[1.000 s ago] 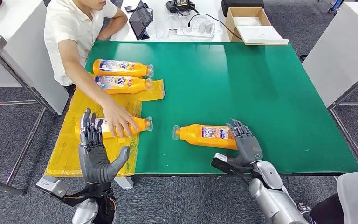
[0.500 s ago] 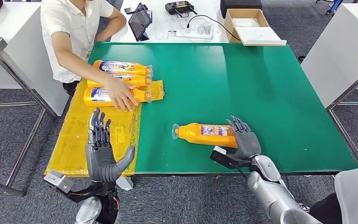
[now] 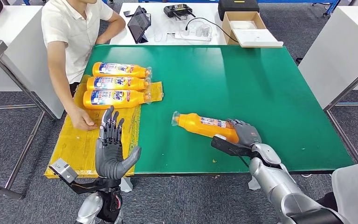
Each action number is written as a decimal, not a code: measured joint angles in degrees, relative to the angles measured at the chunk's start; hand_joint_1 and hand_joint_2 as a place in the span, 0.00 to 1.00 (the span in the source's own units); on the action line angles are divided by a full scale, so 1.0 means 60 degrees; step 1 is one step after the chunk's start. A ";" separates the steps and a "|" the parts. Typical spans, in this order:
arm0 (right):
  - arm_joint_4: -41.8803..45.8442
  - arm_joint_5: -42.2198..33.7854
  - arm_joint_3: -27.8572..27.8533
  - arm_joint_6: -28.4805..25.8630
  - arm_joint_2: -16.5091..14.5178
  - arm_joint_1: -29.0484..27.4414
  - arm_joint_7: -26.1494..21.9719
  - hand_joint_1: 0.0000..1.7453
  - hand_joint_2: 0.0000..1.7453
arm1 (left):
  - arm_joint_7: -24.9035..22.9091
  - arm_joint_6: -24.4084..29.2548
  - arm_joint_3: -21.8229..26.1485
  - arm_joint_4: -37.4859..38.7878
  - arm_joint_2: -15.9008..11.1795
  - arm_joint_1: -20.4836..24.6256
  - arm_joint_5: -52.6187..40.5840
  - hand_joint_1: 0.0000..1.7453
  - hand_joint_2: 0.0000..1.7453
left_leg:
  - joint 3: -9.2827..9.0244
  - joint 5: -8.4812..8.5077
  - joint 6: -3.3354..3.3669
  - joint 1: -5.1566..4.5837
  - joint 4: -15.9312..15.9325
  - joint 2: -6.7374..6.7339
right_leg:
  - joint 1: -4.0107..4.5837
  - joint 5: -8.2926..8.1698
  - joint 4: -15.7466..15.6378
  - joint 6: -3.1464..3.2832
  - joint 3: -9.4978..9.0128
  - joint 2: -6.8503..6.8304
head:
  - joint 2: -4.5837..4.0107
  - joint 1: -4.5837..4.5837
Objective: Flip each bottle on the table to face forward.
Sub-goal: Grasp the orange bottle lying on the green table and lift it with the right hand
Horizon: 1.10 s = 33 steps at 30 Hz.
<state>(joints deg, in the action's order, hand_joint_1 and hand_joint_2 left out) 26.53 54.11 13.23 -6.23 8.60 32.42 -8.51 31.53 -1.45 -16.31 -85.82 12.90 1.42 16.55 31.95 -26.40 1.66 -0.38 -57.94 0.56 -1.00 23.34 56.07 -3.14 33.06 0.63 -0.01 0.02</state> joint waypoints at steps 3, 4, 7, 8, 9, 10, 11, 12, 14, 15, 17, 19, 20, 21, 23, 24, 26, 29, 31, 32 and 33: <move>-0.0067 0.0005 0.0040 0.0032 0.0032 0.0056 0.0033 0.88 1.00 | -0.0016 -0.0063 -0.0005 0.0040 -0.0005 0.0017 0.0023 0.00 1.00 | -0.0003 0.0000 0.0000 0.0000 0.0000 0.0005 | 0.0000 0.0001 0.0000 -0.0001 -0.0006 0.0000 | 0.0002 0.0001; -0.0080 0.0005 0.0045 0.0042 0.0038 0.0068 0.0047 0.89 1.00 | -0.0019 -0.0084 -0.0007 0.0049 -0.0006 0.0021 0.0032 0.00 1.00 | -0.0003 -0.0001 0.0000 0.0000 0.0000 0.0006 | 0.0000 0.0001 0.0000 -0.0001 -0.0007 0.0000 | 0.0002 0.0000; -0.0103 -0.0035 0.0049 0.0109 0.0064 0.0096 0.0084 0.96 1.00 | -0.0034 -0.0137 -0.0010 0.0067 -0.0015 0.0040 0.0061 0.00 1.00 | -0.0004 -0.0001 0.0001 0.0000 0.0000 0.0007 | 0.0000 0.0002 -0.0002 -0.0002 -0.0007 -0.0001 | -0.0001 0.0000; -0.0108 -0.0088 0.0048 0.0129 0.0074 0.0099 0.0062 0.99 1.00 | -0.0038 -0.0154 -0.0010 0.0077 -0.0018 0.0050 0.0069 0.00 1.00 | -0.0004 -0.0001 0.0001 0.0000 0.0000 0.0008 | 0.0000 0.0002 -0.0003 -0.0002 -0.0008 -0.0001 | -0.0001 0.0001; -0.0112 -0.0161 0.0046 0.0140 0.0086 0.0097 0.0005 1.00 1.00 | -0.0042 -0.0168 -0.0009 0.0090 -0.0021 0.0059 0.0079 0.00 1.00 | -0.0004 -0.0001 0.0001 0.0000 0.0000 0.0009 | 0.0000 0.0002 -0.0004 -0.0002 -0.0010 -0.0001 | -0.0001 0.0001; -0.0115 -0.0277 0.0042 0.0142 0.0097 0.0083 -0.0116 1.00 1.00 | -0.0043 -0.0178 -0.0008 0.0102 -0.0023 0.0067 0.0098 0.00 1.00 | -0.0005 -0.0001 0.0001 0.0000 0.0000 0.0010 | 0.0000 0.0002 -0.0005 -0.0002 -0.0011 -0.0001 | 0.0000 0.0001; -0.0117 -0.0441 0.0026 0.0140 0.0105 0.0058 -0.0319 1.00 1.00 | -0.0042 -0.0184 -0.0007 0.0110 -0.0025 0.0071 0.0118 0.00 1.00 | -0.0004 -0.0001 0.0001 0.0000 0.0000 0.0009 | -0.0001 0.0002 -0.0005 -0.0002 -0.0012 -0.0001 | 0.0001 0.0002; -0.0118 -0.0630 0.0000 0.0136 0.0110 0.0025 -0.0573 1.00 1.00 | -0.0037 -0.0186 -0.0006 0.0114 -0.0026 0.0072 0.0140 0.00 1.00 | -0.0004 -0.0001 0.0001 0.0000 0.0000 0.0009 | -0.0001 0.0002 -0.0005 -0.0002 -0.0014 -0.0001 | 0.0001 0.0001; -0.0095 -0.1213 -0.0125 0.0073 0.0097 -0.0111 -0.1372 1.00 1.00 | -0.0029 -0.0072 -0.0004 0.0114 -0.0026 0.0068 0.0177 0.00 1.00 | 0.0000 -0.0002 0.0001 0.0000 0.0000 0.0008 | 0.0000 0.0001 -0.0004 -0.0003 -0.0018 -0.0001 | 0.0002 0.0003; -0.0045 -0.1544 -0.0220 -0.0014 0.0069 -0.0217 -0.1804 1.00 1.00 | -0.0069 0.0102 0.0000 0.0114 -0.0025 0.0062 0.0164 0.00 1.00 | 0.0002 -0.0002 0.0002 0.0001 0.0000 0.0007 | 0.0000 0.0001 -0.0003 -0.0003 -0.0018 -0.0001 | 0.0002 0.0002; 0.0237 -0.2237 -0.0439 -0.0319 -0.0045 -0.0562 -0.2605 1.00 1.00 | -0.0353 0.0769 0.0002 0.0122 -0.0023 0.0041 -0.0018 0.00 1.00 | 0.0013 -0.0003 0.0002 0.0003 0.0000 0.0006 | 0.0002 0.0001 -0.0002 -0.0003 -0.0009 -0.0002 | 0.0000 0.0001; 0.0709 -0.2692 -0.0614 -0.0596 -0.0196 -0.0998 -0.2997 1.00 1.00 | -0.0707 0.1505 -0.0017 0.0164 -0.0024 0.0024 -0.0303 0.00 1.00 | 0.0031 -0.0003 0.0001 0.0006 0.0000 0.0004 | 0.0004 0.0001 0.0000 -0.0003 0.0012 -0.0001 | 0.0000 -0.0001; 0.0960 -0.2824 -0.0672 -0.0678 -0.0265 -0.1207 -0.3055 1.00 1.00 | -0.0828 0.1766 -0.0038 0.0204 -0.0025 0.0022 -0.0406 0.00 1.00 | 0.0041 -0.0003 0.0001 0.0008 0.0000 0.0004 | 0.0006 0.0001 0.0000 -0.0003 0.0024 -0.0001 | 0.0000 -0.0002; 0.1203 -0.2934 -0.0720 -0.0744 -0.0328 -0.1392 -0.3081 1.00 1.00 | -0.0942 0.1949 -0.0061 0.0257 -0.0025 0.0022 -0.0457 0.00 1.00 | 0.0050 -0.0002 0.0001 0.0009 0.0000 0.0005 | 0.0007 0.0001 0.0001 -0.0003 0.0033 -0.0001 | 0.0001 -0.0002; 0.1760 -0.3149 -0.0811 -0.1035 -0.0456 -0.1777 -0.3198 1.00 1.00 | -0.1283 0.2170 -0.0129 0.0422 -0.0025 0.0027 -0.0332 0.00 1.00 | 0.0064 -0.0001 0.0000 0.0012 0.0000 0.0017 | 0.0009 0.0002 0.0003 -0.0003 0.0043 -0.0003 | 0.0000 -0.0003; 0.2075 -0.3165 -0.0844 -0.1299 -0.0519 -0.1989 -0.3258 1.00 1.00 | -0.1459 0.2215 -0.0173 0.0521 -0.0025 0.0021 -0.0182 0.00 1.00 | 0.0074 0.0000 -0.0001 0.0013 0.0000 0.0028 | 0.0009 0.0003 0.0004 -0.0003 0.0050 -0.0005 | 0.0000 -0.0003; 0.2742 -0.2915 -0.0852 -0.2064 -0.0629 -0.2424 -0.3283 1.00 1.00 | -0.1698 0.2126 -0.0291 0.0707 -0.0025 -0.0005 0.0208 0.00 1.00 | 0.0106 0.0003 -0.0001 0.0013 0.0000 0.0045 | 0.0007 0.0003 0.0007 -0.0004 0.0074 -0.0009 | 0.0001 -0.0003; 0.3629 -0.2496 -0.0730 -0.2946 -0.0758 -0.2875 -0.3201 1.00 1.00 | -0.1893 0.1790 -0.0502 0.0882 -0.0025 -0.0045 0.0766 0.00 1.00 | 0.0135 0.0005 -0.0001 0.0009 0.0000 0.0046 | 0.0002 0.0001 0.0008 -0.0007 0.0101 -0.0009 | 0.0002 -0.0001; 0.4131 -0.2424 -0.0575 -0.3159 -0.0818 -0.3070 -0.3182 1.00 1.00 | -0.1910 0.1556 -0.0642 0.0941 -0.0027 -0.0079 0.1064 0.00 1.00 | 0.0144 0.0004 -0.0001 0.0006 0.0000 0.0048 | -0.0001 0.0001 0.0008 -0.0007 0.0109 -0.0010 | 0.0002 0.0000; 0.4363 -0.2414 -0.0485 -0.3213 -0.0840 -0.3144 -0.3174 1.00 1.00 | -0.1862 0.1457 -0.0713 0.0951 -0.0028 -0.0103 0.1145 0.00 1.00 | 0.0150 0.0004 -0.0001 0.0005 0.0000 0.0050 | -0.0003 0.0001 0.0008 -0.0007 0.0115 -0.0011 | 0.0001 0.0000; 0.4567 -0.2415 -0.0398 -0.3246 -0.0858 -0.3203 -0.3162 1.00 1.00 | -0.1796 0.1380 -0.0779 0.0954 -0.0029 -0.0127 0.1189 0.00 1.00 | 0.0155 0.0004 0.0000 0.0003 0.0000 0.0052 | -0.0004 0.0001 0.0007 -0.0008 0.0121 -0.0011 | 0.0001 0.0000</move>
<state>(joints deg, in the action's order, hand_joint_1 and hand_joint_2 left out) 53.93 39.62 10.85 -25.71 3.45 13.20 -27.48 20.76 6.83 -20.99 -80.09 12.72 0.65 23.69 32.88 -26.37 1.66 -0.36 -57.94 0.87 -1.03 23.35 56.12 -3.18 33.78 0.56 -0.01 0.02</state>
